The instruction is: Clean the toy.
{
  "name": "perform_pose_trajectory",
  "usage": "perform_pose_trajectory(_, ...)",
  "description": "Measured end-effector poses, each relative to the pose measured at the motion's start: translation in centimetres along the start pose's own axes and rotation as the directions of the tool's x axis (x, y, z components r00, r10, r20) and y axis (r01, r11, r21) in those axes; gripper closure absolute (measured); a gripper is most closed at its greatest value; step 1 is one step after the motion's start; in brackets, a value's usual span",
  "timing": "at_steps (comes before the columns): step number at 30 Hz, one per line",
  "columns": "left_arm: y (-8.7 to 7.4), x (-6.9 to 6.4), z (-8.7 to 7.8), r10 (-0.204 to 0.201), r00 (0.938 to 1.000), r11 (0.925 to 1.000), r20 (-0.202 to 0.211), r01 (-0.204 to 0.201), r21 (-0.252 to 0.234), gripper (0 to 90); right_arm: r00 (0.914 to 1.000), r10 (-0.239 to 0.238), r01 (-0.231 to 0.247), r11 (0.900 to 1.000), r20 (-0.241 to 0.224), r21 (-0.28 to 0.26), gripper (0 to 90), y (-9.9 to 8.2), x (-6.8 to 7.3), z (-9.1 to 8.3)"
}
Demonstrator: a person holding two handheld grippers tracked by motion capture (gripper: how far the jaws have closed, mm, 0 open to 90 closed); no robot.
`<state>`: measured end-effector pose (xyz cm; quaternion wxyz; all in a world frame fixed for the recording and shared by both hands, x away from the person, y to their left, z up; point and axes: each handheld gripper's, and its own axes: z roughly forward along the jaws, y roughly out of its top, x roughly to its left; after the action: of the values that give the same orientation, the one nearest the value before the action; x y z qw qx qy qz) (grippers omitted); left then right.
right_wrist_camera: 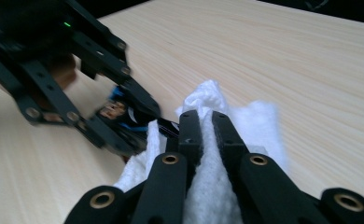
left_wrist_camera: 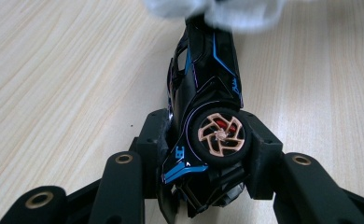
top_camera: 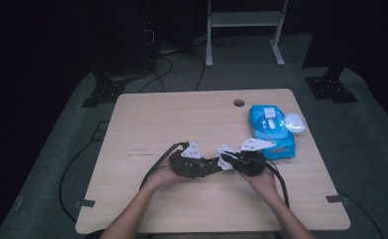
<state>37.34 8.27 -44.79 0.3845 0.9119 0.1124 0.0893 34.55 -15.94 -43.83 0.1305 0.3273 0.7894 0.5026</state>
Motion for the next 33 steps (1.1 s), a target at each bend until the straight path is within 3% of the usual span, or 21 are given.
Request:
perform_pose_trajectory(3,0.1,-0.2,0.1,0.007,1.0000,1.0000,-0.003,-0.007,0.004,57.5,0.9975,0.005,-0.005,1.0000,-0.071,-0.001,83.2,0.1,0.9,1.0)
perform_pose_trajectory(5,0.1,0.0,-0.1,0.011,0.9999,0.9999,0.003,-0.011,0.009,57.5,0.9975,-0.014,0.014,0.9999,-0.070,0.002,83.3,0.2,1.2,1.3)
perform_pose_trajectory(8,-0.2,0.3,-0.2,-0.001,1.0000,1.0000,0.008,0.001,0.001,57.5,0.9994,-0.021,0.021,0.9998,-0.028,0.004,83.4,0.2,0.6,0.7)
perform_pose_trajectory(13,-0.6,0.8,-0.7,-0.008,1.0000,0.9999,0.005,0.008,0.008,57.6,0.9981,0.020,-0.019,0.9998,0.059,-0.011,83.4,-0.2,-1.6,-1.1)
perform_pose_trajectory(17,-0.6,0.8,-0.7,-0.025,0.9996,0.9997,0.008,0.025,0.001,57.5,0.9971,0.059,-0.059,0.9981,0.047,-0.018,83.3,-0.5,-2.1,-1.2)
perform_pose_trajectory(24,-0.3,0.6,-0.1,-0.050,0.9988,0.9987,0.004,0.050,-0.009,55.9,0.9998,0.002,-0.002,1.0000,-0.022,-0.004,83.0,0.2,0.3,0.5)
perform_pose_trajectory(29,-0.4,0.6,-0.4,-0.031,0.9995,0.9995,-0.002,0.031,-0.003,57.4,1.0000,-0.004,0.004,1.0000,0.005,-0.003,83.0,0.2,-0.3,0.2)
perform_pose_trajectory(33,-0.4,0.6,-0.4,-0.033,0.9995,0.9994,0.001,0.033,-0.006,57.3,0.9984,0.043,-0.042,0.9989,0.038,-0.021,83.1,-0.2,-1.7,-0.7)
